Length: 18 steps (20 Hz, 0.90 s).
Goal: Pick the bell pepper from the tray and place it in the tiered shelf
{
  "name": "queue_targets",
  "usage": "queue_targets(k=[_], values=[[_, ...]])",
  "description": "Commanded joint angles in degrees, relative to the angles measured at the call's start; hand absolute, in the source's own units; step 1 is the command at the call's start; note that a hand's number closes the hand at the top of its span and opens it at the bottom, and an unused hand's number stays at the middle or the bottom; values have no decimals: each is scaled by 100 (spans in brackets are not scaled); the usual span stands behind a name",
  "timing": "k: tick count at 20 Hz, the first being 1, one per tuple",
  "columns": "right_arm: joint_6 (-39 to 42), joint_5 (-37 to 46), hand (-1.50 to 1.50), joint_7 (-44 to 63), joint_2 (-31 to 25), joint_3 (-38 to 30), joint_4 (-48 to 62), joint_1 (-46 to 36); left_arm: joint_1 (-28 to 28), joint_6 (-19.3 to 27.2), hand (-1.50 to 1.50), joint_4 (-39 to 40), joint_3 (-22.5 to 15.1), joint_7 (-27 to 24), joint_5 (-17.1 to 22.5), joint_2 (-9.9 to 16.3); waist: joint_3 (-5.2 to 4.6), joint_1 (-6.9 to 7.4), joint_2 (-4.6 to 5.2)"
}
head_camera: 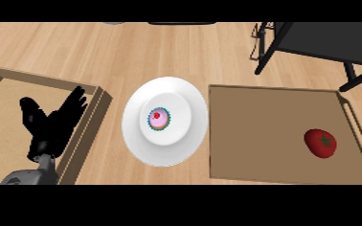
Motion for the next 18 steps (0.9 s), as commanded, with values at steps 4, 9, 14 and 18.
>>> queue_targets(k=[4, 9, 14, 18], values=[[114, 107, 150, -447, -419, -352, 1439, -853, 16, 76, 0, 225, -146, 222, -149, -167, -102, 54, 84], [383, -14, 150, -1544, -874, -641, 2792, -1054, 74, -3, 0, 397, -136, -38, -188, -207, -101, 76, 120], [675, 33, 150, -2288, -992, -507, 3522, -1128, 196, 80, 0, 262, -224, -136, -326, -300, -99, 65, 106], [221, 474, 150, -2810, -775, -273, 4136, -1235, 128, 31, 0, 133, -201, 123, -240, -254, -98, 102, 112]])
